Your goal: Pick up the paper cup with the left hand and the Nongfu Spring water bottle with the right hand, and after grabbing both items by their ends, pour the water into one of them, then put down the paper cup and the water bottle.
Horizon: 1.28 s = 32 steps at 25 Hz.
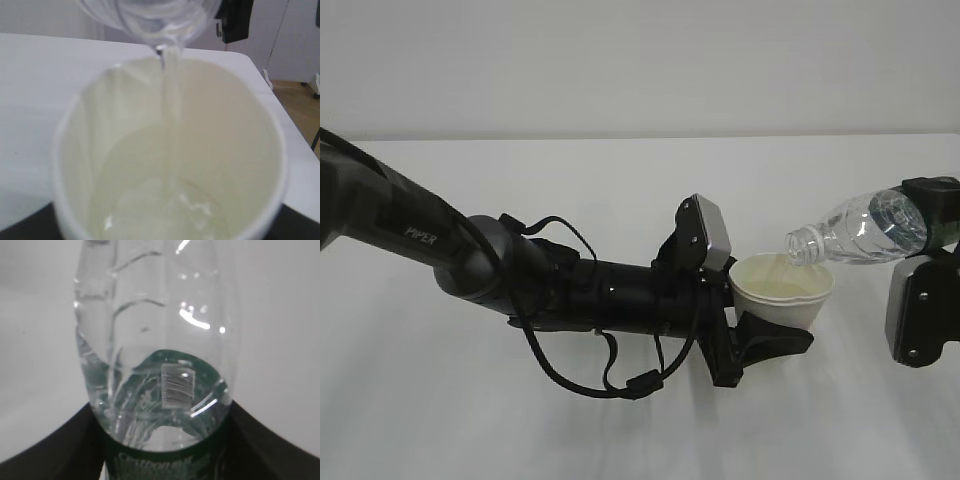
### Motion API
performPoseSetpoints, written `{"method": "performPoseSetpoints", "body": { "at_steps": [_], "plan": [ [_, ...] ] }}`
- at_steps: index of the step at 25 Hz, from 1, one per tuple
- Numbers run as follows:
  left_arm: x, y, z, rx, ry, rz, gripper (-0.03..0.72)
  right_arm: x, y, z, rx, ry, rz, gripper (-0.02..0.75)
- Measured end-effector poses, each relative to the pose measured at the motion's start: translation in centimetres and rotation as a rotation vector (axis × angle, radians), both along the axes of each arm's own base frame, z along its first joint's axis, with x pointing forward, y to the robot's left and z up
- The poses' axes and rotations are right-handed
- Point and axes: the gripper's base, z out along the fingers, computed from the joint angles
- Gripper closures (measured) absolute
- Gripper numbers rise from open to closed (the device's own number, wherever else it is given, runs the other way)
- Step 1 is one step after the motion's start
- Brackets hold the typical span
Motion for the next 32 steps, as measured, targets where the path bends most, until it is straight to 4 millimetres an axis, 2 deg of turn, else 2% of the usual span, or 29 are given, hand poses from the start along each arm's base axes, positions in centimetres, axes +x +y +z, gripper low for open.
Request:
{"method": "performPoseSetpoints", "body": {
  "at_steps": [32],
  "plan": [
    [0.02,0.01,-0.03,0.003,0.0,0.002,0.252,0.18,0.02,0.12,-0.015,-0.003,0.003,0.283]
  ]
}}
